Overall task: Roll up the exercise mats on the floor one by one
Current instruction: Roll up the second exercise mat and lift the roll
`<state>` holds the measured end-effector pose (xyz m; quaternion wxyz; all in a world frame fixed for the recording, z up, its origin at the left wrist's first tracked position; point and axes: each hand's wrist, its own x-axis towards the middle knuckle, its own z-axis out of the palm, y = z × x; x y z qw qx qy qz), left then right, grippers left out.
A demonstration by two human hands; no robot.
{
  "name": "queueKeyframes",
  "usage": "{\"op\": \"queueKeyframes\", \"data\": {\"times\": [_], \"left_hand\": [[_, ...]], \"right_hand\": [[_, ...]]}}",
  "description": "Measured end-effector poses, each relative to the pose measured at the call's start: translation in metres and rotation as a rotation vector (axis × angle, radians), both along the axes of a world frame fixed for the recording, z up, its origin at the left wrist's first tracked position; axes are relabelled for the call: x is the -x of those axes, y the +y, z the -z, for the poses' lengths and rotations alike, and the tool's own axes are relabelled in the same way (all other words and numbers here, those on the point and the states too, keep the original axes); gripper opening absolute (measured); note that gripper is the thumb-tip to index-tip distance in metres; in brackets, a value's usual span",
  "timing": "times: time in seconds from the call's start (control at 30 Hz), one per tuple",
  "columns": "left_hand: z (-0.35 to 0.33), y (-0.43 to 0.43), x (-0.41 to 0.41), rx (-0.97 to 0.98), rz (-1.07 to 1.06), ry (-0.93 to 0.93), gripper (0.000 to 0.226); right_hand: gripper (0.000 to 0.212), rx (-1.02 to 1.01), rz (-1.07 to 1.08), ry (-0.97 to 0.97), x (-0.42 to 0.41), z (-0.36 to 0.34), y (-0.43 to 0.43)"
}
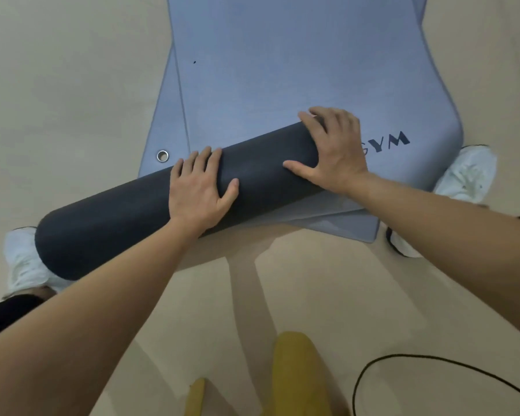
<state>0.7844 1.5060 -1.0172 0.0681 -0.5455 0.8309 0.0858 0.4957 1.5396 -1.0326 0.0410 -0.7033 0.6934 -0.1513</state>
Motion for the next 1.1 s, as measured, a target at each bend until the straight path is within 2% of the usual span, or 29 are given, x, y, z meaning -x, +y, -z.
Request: {"op": "queueKeyframes", "data": {"times": [0.07,0.13,0.23,0.33,0.4,0.57,0.63,0.87,0.97,1.1], "left_hand": [[0.000,-0.012,0.000,-0.018,-0.005,0.020,0.071],[0.001,-0.024,-0.003,-0.045,-0.005,0.046,0.070],[0.000,-0.047,-0.004,-0.130,-0.008,0.085,0.071],[-0.004,-0.069,-0.002,-0.187,-0.015,0.076,0.073],[-0.011,-0.077,0.001,-0.130,-0.010,0.062,0.073],[-0.026,-0.053,0.005,0.064,0.081,0.122,0.056],[-0.029,-0.026,0.009,0.092,0.108,0.158,0.061],[-0.067,0.020,0.022,-0.054,0.011,0.118,0.077],[-0.096,0.023,0.020,-0.102,-0.050,0.171,0.074],[-0.140,0.032,0.006,-0.166,-0.062,0.146,0.078]], "right_hand": [[0.096,-0.071,0.118,-0.095,0.017,0.003,0.011],[0.101,-0.181,0.216,-0.303,0.027,0.002,0.018],[0.106,-0.335,0.259,-0.519,0.030,0.000,0.025],[0.113,-0.354,0.222,-0.519,0.027,0.003,0.028],[0.116,-0.375,0.227,-0.537,0.027,0.001,0.023],[0.110,-0.419,0.246,-0.496,0.030,-0.019,0.002],[0.107,-0.448,0.240,-0.481,0.030,-0.032,-0.010],[0.093,-0.630,0.174,-0.474,0.023,-0.097,-0.018],[0.090,-0.651,0.180,-0.477,0.009,-0.127,-0.002],[0.085,-0.621,0.195,-0.506,-0.013,-0.173,0.016]]}}
